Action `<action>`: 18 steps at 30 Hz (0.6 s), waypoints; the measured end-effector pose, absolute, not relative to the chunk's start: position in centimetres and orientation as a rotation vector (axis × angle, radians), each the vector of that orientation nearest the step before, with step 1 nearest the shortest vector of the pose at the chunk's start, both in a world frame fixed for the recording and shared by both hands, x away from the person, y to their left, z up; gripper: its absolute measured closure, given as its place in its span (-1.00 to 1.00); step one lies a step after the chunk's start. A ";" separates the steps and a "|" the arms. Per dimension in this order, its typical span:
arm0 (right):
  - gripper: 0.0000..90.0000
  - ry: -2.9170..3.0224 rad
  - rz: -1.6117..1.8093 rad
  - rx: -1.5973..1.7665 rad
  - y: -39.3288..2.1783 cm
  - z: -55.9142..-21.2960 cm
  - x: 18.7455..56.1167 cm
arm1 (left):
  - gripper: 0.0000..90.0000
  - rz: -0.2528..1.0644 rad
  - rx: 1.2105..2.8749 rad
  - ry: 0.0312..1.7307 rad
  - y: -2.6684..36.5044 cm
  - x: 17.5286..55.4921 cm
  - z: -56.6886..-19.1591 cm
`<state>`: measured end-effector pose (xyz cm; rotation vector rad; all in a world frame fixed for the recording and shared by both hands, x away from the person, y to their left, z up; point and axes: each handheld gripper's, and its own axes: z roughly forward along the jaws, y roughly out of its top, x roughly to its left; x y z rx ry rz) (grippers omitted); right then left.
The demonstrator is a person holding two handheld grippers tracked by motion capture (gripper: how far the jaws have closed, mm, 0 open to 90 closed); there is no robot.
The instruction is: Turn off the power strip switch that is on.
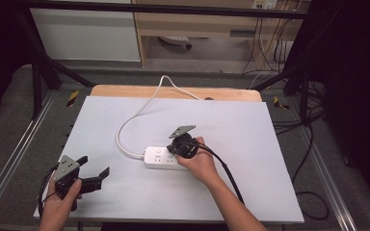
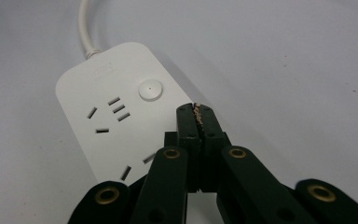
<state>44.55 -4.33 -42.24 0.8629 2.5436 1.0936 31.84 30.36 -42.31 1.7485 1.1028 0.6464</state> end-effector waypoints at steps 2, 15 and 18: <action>1.00 2.544 1.096 0.863 -4.4 -42.3 44.6 | -0.86 0.648 1.750 1.102 30.4 31.8 -42.3; 1.00 2.534 1.077 0.861 -4.2 -42.2 44.4 | -0.86 0.647 1.754 1.103 30.3 31.8 -42.3; 1.00 2.535 1.077 0.874 -4.2 -42.2 44.4 | -0.86 0.650 1.757 1.102 30.3 31.8 -42.3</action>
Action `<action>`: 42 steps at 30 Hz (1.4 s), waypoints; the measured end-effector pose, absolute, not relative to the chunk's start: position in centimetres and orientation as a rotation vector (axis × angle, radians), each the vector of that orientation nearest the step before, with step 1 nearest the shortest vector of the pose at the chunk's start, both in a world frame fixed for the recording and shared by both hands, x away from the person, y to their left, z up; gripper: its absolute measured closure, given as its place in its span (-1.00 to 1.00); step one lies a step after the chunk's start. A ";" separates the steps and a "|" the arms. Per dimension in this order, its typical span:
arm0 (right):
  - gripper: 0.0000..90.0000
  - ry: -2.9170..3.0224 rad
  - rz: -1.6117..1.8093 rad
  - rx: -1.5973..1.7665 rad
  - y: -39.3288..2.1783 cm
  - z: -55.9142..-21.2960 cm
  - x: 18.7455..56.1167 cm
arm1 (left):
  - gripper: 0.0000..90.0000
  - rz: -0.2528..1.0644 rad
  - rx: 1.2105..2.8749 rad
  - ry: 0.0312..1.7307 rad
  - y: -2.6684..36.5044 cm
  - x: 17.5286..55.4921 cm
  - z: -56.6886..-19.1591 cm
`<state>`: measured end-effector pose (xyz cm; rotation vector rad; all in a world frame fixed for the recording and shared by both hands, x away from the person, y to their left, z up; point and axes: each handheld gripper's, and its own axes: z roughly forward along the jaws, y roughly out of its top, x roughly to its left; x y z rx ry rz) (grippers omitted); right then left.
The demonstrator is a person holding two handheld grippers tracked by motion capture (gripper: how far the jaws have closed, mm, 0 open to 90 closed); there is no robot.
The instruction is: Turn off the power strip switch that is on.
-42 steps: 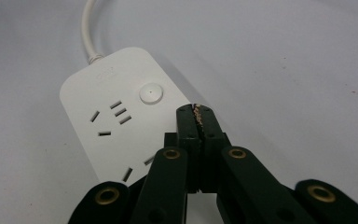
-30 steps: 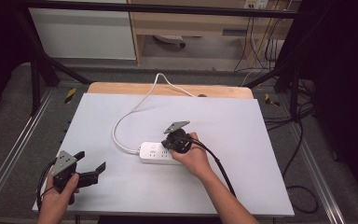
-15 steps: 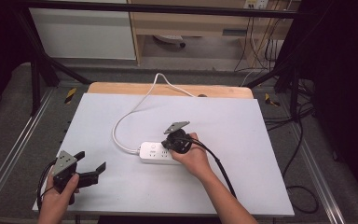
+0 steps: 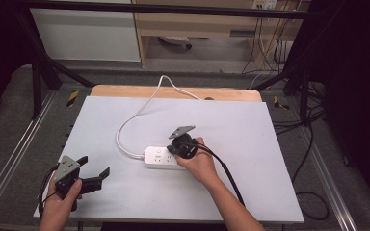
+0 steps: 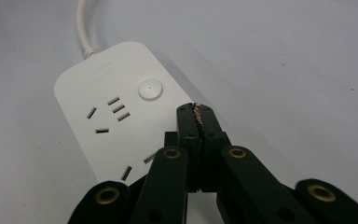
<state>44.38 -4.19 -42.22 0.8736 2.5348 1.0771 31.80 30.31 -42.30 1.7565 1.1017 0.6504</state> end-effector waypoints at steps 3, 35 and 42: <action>1.00 2.531 1.080 0.870 -4.2 -42.3 44.3 | -0.86 0.650 1.757 1.102 30.2 31.7 -42.3; 1.00 2.500 1.057 0.876 -4.0 -42.4 44.1 | -0.86 0.654 1.756 1.106 30.4 31.8 -42.3; 1.00 2.492 1.091 0.900 -4.3 -42.5 44.1 | -0.86 0.654 1.753 1.103 30.4 31.7 -42.3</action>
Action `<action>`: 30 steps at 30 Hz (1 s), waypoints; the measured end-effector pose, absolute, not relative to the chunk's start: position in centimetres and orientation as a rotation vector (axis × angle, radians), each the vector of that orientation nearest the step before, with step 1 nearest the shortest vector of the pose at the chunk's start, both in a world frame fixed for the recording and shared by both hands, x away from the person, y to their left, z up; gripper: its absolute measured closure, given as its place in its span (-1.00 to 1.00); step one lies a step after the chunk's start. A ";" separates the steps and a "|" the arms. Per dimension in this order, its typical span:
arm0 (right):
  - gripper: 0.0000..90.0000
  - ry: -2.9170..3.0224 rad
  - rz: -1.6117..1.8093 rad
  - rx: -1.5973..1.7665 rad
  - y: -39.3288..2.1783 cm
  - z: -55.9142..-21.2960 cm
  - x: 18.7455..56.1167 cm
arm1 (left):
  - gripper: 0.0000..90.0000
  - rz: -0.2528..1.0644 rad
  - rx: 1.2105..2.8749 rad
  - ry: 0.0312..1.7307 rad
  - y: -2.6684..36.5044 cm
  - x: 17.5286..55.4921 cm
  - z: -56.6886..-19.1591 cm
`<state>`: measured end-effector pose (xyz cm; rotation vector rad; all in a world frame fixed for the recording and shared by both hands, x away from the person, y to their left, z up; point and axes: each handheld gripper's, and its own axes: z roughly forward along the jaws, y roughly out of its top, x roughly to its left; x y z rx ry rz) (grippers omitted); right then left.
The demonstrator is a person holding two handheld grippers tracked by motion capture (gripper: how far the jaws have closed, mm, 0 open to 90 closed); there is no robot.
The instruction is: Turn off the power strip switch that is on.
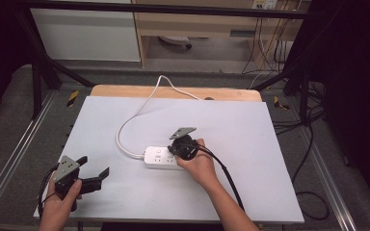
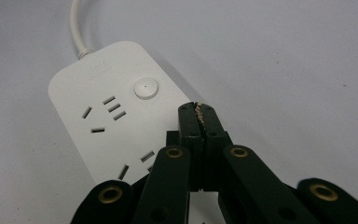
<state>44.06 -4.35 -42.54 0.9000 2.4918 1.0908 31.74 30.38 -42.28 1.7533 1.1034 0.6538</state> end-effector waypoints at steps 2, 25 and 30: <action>1.00 2.491 1.099 0.908 -4.4 -42.6 44.1 | -0.86 0.660 1.750 1.108 30.5 31.8 -42.3; 1.00 2.472 1.137 0.877 -4.3 -42.3 43.9 | -0.86 0.652 1.746 1.114 30.6 31.8 -42.3; 1.00 2.471 1.163 0.891 -4.4 -42.2 44.0 | -0.86 0.652 1.747 1.114 30.6 31.8 -42.3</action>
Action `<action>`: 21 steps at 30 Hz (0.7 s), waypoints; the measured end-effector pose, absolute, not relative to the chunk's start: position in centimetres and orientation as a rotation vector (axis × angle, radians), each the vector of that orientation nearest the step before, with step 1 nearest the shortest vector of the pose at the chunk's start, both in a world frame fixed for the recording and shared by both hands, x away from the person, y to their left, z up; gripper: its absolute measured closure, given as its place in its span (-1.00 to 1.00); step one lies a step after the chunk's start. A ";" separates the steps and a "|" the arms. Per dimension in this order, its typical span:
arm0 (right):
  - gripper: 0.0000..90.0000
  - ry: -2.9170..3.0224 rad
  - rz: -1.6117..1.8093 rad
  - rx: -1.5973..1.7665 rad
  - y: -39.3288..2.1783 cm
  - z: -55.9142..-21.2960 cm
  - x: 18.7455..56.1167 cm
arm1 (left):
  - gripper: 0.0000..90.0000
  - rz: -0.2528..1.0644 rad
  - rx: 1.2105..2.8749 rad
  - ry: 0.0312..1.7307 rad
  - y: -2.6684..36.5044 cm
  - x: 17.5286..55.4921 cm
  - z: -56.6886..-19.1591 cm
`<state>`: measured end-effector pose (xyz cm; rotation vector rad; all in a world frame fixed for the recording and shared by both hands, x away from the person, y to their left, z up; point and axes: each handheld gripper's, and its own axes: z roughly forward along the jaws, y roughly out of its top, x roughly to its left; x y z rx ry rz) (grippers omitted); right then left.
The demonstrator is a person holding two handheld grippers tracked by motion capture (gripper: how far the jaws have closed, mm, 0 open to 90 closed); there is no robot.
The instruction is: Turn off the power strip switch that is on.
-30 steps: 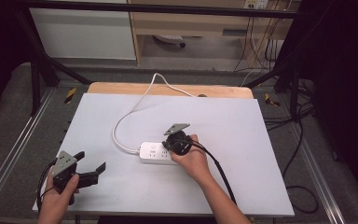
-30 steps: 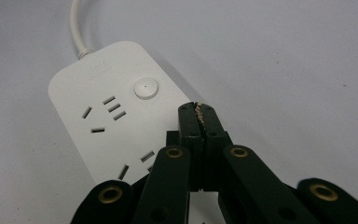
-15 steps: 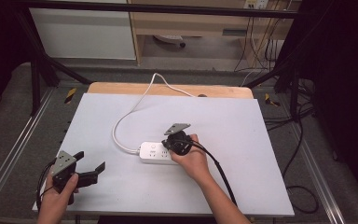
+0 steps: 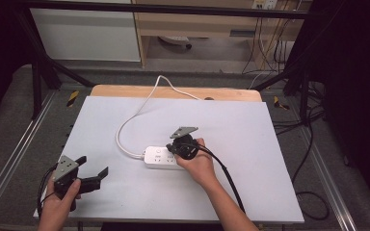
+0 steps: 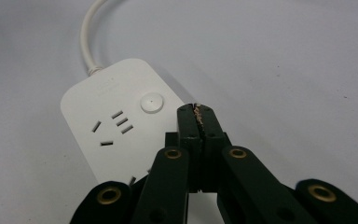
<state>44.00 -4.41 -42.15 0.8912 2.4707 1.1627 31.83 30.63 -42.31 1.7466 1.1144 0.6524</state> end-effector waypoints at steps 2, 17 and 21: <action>1.00 2.470 1.164 0.895 -4.4 -42.1 44.0 | -0.86 0.652 1.747 1.114 30.6 31.8 -42.3; 1.00 2.462 1.191 0.909 -4.6 -41.9 44.0 | -0.86 0.654 1.749 1.112 30.6 31.8 -42.3; 0.94 2.450 1.230 0.926 -4.7 -41.6 44.0 | -0.86 0.652 1.748 1.113 30.7 31.8 -42.3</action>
